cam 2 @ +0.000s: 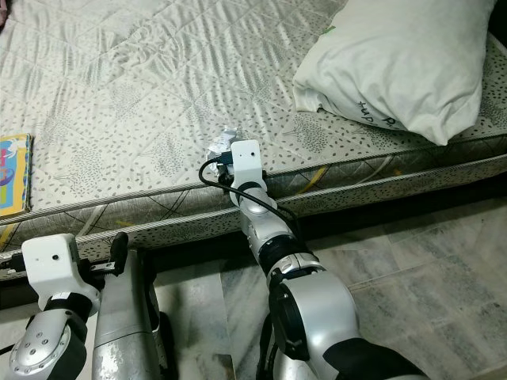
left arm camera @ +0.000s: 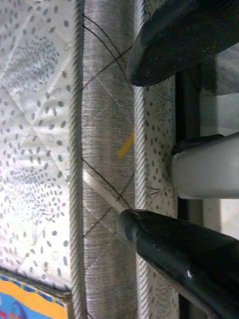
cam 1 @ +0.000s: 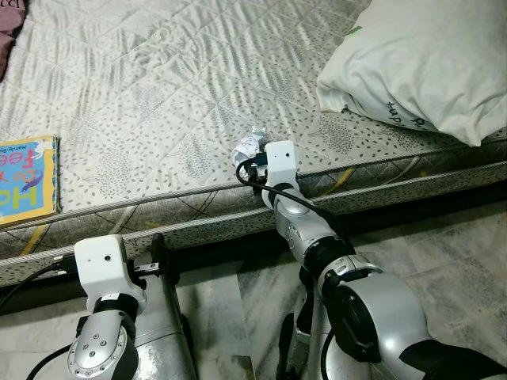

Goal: Clean up the room

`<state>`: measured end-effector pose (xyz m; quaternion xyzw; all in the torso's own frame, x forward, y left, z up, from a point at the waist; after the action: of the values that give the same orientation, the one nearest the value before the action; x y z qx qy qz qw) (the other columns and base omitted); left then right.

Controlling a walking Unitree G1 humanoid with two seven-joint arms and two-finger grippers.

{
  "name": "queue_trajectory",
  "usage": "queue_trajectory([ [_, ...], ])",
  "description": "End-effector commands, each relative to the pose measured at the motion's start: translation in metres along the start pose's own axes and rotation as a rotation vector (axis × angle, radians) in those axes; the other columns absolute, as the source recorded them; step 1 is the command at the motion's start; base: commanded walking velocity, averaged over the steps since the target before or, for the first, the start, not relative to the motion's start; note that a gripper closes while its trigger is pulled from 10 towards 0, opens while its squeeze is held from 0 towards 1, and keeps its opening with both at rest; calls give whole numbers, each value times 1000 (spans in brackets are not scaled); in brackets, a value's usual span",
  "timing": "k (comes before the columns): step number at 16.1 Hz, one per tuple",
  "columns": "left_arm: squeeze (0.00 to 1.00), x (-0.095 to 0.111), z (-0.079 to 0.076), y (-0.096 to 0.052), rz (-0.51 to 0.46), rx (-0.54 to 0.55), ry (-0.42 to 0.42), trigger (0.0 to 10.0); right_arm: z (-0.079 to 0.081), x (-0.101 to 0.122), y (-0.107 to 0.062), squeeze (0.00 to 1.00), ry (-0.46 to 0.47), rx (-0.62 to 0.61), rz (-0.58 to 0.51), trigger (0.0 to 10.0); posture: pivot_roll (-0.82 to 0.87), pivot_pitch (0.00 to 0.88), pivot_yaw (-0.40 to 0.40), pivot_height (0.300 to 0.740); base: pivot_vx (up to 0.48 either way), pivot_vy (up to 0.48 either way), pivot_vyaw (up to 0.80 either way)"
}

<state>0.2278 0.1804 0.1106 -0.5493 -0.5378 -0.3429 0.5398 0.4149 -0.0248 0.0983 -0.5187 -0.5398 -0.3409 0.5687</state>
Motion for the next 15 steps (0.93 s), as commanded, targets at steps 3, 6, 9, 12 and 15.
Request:
queue_trajectory([
  [3,0,0,0,2,2,-1,7,10000,42,-4,-4,0,55,90,37,0,138,229,-51,491,0,0,0],
  [6,0,2,-2,8,-9,-10,7,10000,38,-3,-3,0,54,84,35,0,135,214,-52,491,0,0,0],
  [9,0,4,-4,12,-21,-13,7,10000,32,-1,-2,0,50,78,29,0,132,197,-56,491,0,0,0],
  [12,0,9,-4,19,-45,-10,4,10000,24,5,1,0,39,65,18,0,130,170,-63,491,0,0,0],
  [15,0,12,-3,25,-63,-3,1,10000,17,6,2,0,31,54,18,0,127,147,-74,491,0,0,0],
])
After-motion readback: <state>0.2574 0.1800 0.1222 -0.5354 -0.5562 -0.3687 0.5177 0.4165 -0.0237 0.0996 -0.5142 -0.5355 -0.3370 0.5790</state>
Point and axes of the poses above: a point about 5 cm out from each wrist's last joint towards the gripper, its own y axis pointing out of the wrist towards the gripper, its own x axis along the axis of the wrist's last joint, z = x × y, the point moved 5 cm from there along y, pointing out of the wrist towards the gripper, and after that the axes turned 8 degrees about -y, right-handed, at the moved point
